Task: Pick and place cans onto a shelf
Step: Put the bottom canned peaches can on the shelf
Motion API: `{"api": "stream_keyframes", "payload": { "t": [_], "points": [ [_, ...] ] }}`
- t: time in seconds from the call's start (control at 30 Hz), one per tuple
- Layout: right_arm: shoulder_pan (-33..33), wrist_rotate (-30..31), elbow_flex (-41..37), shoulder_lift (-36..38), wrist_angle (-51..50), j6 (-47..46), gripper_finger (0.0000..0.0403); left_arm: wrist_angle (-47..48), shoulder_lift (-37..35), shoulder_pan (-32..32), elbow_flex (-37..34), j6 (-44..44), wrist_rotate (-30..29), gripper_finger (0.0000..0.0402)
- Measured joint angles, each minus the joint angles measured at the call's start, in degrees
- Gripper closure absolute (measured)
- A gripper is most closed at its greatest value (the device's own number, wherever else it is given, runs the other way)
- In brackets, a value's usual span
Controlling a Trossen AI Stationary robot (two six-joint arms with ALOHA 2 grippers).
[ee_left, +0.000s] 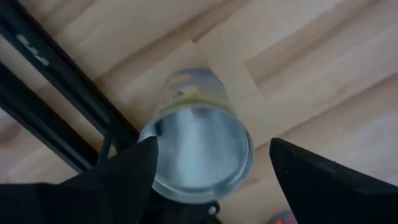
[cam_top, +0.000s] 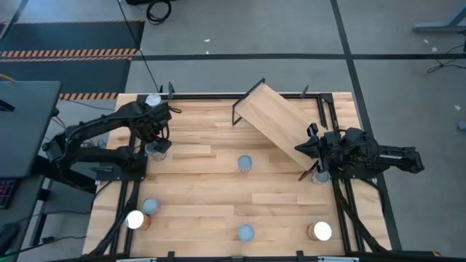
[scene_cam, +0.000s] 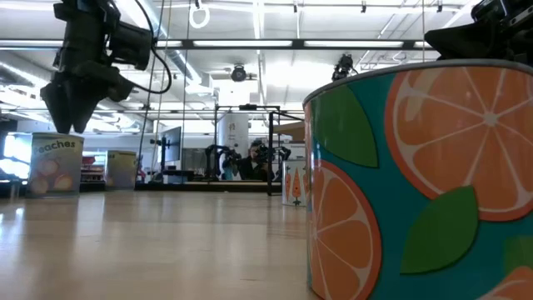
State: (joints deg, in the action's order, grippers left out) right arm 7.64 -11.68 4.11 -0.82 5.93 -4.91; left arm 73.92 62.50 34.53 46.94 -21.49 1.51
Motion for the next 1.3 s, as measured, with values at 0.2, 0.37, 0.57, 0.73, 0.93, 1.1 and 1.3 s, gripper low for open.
{"api": "stream_keyframes", "payload": {
  "t": [0.2, 0.37, 0.57, 0.73, 0.93, 1.1, 1.3],
  "points": [
    [0.0, 0.0, 0.0, 0.0, 0.0, 0.0, 0.0392, 0.7, -0.8, 0.0, 0.9, -3.9, -0.6, 0.0092],
    [0.0, 0.0, 0.0, 0.0, 0.0, 0.0, 0.0392, 1.8, -4.0, -0.1, 1.9, -5.6, 0.4, 0.0115],
    [0.0, 0.0, 0.0, 0.0, 0.0, 0.0, 0.0392, 1.1, -4.9, -3.4, 0.2, -10.2, 3.2, 0.0147],
    [0.0, 0.0, 0.0, 0.0, 0.0, 0.0, 0.0392, -1.0, -4.8, -6.9, 0.2, -12.2, 2.0, 0.0197],
    [0.0, 0.0, 0.0, 0.0, 0.0, 0.0, 0.0392, -3.6, -4.3, -8.9, 0.2, -12.3, 1.5, 0.0254],
    [0.0, 0.0, 0.0, 0.0, 0.0, 0.0, 0.0392, -2.4, -3.1, -10.1, 0.2, -11.3, 1.2, 0.0279],
    [0.0, 0.0, 0.0, 0.0, 0.0, 0.0, 0.0392, -1.6, -0.9, -11.7, 0.2, -9.6, -1.4, 0.0293]
  ]
}}
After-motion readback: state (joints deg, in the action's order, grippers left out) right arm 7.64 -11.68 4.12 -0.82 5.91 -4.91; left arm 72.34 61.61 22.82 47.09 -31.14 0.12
